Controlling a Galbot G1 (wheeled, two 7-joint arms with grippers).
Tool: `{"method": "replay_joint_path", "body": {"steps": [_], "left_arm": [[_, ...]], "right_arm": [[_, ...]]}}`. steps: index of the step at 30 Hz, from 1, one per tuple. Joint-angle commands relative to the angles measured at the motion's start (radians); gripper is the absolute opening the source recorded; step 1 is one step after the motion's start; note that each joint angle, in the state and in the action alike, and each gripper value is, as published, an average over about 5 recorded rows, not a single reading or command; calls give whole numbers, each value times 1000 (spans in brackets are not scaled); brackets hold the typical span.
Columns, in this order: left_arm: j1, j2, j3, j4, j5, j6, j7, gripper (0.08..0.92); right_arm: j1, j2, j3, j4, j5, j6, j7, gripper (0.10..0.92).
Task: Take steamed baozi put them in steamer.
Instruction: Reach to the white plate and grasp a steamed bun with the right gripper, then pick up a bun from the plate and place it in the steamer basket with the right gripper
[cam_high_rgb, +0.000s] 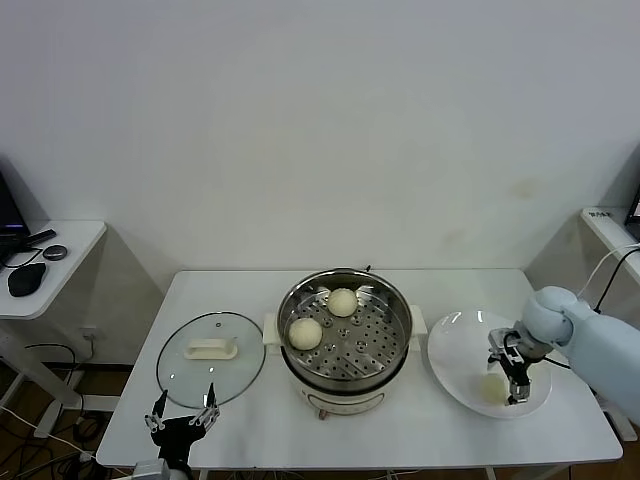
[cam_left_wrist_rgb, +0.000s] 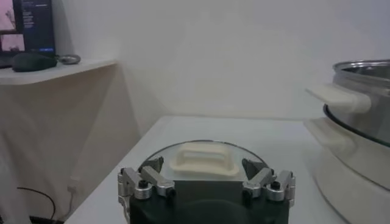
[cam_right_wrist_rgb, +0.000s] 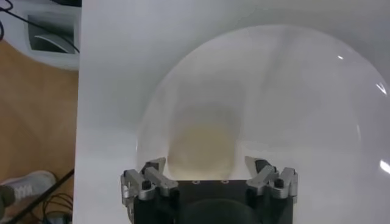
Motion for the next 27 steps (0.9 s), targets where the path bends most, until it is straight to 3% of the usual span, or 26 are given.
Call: {"method": "replay_joint_path", "body": {"steps": [1,8,17,27], "left_arm": [[-1,0,1,2,0,0,0,823],[-2,-1,1,4,0,0,0,823],[-11,-4,5,5,0,0,0,823],[-33,-12,14,-11,3,10,-8,823]], "right_arm": [[-9,13,7,-10,-11,-3,-1,823],[-10,11,10,-15,-25,-7,1,782],[33,-3,15,-12,4,-13,-5,589],[568,105,-193,-23,207,-36,-47,568]]}}
